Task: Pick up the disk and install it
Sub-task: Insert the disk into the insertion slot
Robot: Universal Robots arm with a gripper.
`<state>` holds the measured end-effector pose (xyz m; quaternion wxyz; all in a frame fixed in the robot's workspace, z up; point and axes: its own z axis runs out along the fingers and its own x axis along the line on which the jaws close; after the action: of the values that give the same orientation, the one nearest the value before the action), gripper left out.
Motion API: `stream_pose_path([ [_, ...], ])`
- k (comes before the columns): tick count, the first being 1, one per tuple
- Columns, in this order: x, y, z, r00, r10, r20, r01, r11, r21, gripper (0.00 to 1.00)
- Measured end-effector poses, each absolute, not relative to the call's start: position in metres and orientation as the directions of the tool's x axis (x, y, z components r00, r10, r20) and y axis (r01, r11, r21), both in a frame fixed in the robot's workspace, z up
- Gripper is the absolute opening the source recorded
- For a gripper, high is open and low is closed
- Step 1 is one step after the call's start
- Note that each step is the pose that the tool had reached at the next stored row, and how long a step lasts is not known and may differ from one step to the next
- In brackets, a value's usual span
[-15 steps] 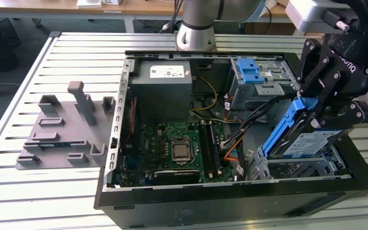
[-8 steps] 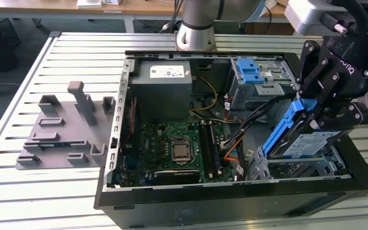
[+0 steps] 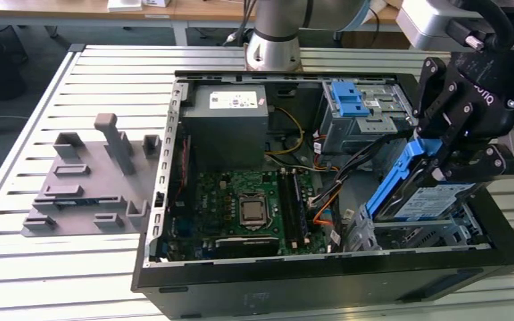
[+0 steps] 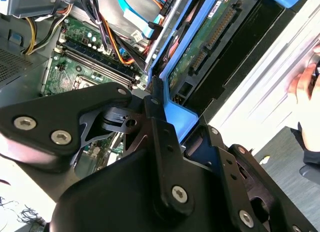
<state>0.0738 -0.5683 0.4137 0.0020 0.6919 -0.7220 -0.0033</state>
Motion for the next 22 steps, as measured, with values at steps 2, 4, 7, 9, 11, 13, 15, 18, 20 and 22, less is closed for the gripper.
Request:
stream_pose_path([
  [2, 0.074, -0.568, 0.412, -0.043, -0.999, -0.002, -0.999, 0.043, 0.008, 0.36],
  [4, 0.074, -0.568, 0.411, -0.043, -0.999, -0.002, -0.999, 0.043, 0.008, 0.36],
  [7, 0.074, -0.568, 0.407, -0.043, -0.999, -0.002, -0.999, 0.043, 0.008, 0.36],
  [9, 0.074, -0.568, 0.405, -0.043, -0.999, -0.002, -0.999, 0.043, 0.008, 0.36],
  [11, 0.074, -0.568, 0.404, -0.043, -0.999, -0.001, -0.999, 0.043, 0.008, 0.36],
  [13, 0.074, -0.568, 0.402, -0.043, -0.999, -0.001, -0.999, 0.043, 0.008, 0.36],
  [15, 0.074, -0.568, 0.4, -0.043, -0.999, -0.001, -0.999, 0.043, 0.008, 0.36],
  [18, 0.074, -0.568, 0.397, -0.043, -0.999, -0.001, -0.999, 0.043, 0.008, 0.36],
  [20, 0.074, -0.568, 0.395, -0.043, -0.999, -0.001, -0.999, 0.043, 0.008, 0.36],
  [22, 0.074, -0.568, 0.393, -0.043, -0.999, -0.001, -0.999, 0.043, 0.007, 0.36],
])
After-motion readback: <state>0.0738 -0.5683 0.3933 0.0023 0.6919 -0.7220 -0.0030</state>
